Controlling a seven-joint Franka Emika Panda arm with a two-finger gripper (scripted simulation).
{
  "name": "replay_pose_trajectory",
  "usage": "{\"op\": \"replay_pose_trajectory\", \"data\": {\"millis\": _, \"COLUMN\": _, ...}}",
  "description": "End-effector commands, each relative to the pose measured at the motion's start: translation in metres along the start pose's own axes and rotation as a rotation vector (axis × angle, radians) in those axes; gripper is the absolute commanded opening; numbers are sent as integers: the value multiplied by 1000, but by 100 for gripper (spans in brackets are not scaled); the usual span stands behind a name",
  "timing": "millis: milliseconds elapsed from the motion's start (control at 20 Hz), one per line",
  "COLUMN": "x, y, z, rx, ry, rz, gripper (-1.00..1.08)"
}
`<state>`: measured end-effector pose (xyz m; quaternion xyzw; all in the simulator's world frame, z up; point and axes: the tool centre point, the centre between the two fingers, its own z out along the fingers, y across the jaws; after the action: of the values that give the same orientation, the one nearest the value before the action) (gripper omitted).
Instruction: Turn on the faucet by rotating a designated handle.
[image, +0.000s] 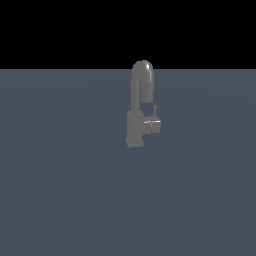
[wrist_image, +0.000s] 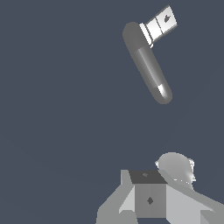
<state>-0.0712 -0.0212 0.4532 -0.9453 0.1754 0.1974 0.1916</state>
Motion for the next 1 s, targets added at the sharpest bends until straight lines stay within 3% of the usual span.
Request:
{"op": "replay_pose_trajectory", "data": {"millis": 0, "x": 16, "y": 0, "z": 1, "rx": 29, "ry": -34, "rz": 30, "gripper": -100}}
{"op": "replay_pose_trajectory", "data": {"millis": 950, "x": 131, "y": 18, "z": 26, "rx": 253, "ry": -305, "rz": 265, "gripper": -100}}
